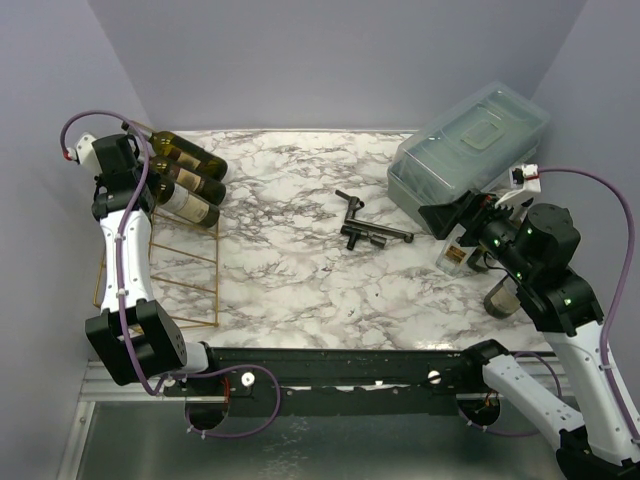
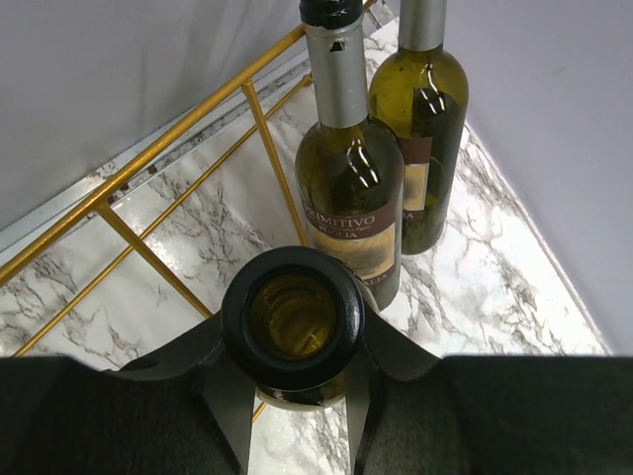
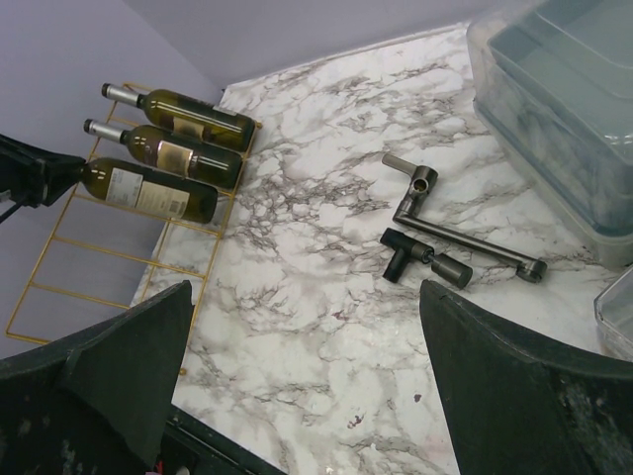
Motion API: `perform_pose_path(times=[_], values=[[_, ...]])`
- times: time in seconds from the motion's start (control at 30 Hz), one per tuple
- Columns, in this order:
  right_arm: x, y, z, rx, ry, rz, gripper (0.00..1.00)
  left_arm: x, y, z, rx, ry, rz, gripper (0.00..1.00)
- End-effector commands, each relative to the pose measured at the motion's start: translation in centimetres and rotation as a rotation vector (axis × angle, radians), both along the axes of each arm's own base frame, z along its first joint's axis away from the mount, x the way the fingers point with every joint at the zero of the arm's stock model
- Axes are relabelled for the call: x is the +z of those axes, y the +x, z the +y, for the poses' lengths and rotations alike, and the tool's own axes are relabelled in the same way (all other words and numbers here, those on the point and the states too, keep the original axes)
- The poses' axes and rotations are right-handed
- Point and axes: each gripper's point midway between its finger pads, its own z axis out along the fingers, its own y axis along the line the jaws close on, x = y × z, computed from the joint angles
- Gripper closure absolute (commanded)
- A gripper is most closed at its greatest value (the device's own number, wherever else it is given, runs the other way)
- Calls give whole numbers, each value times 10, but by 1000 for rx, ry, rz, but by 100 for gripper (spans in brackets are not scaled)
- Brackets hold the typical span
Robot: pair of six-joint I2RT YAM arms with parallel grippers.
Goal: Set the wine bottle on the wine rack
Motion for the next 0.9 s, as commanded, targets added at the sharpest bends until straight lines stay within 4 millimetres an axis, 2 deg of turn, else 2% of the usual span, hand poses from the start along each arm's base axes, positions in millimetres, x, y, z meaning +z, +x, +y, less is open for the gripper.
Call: perform_pose_path(times=[0.0, 0.43, 0.73, 0.87], values=[[5, 3, -1, -8, -5, -30, 0, 44, 9, 11, 77, -6, -195, 100], [8, 1, 0, -6, 3, -33, 0, 12, 6, 17, 150, -67, -146, 100], [7, 1, 1, 1, 6, -27, 0, -20, 11, -1, 78, -174, -96, 100], [7, 0, 1, 2, 7, -26, 0, -38, 3, -3, 89, -216, -67, 100]])
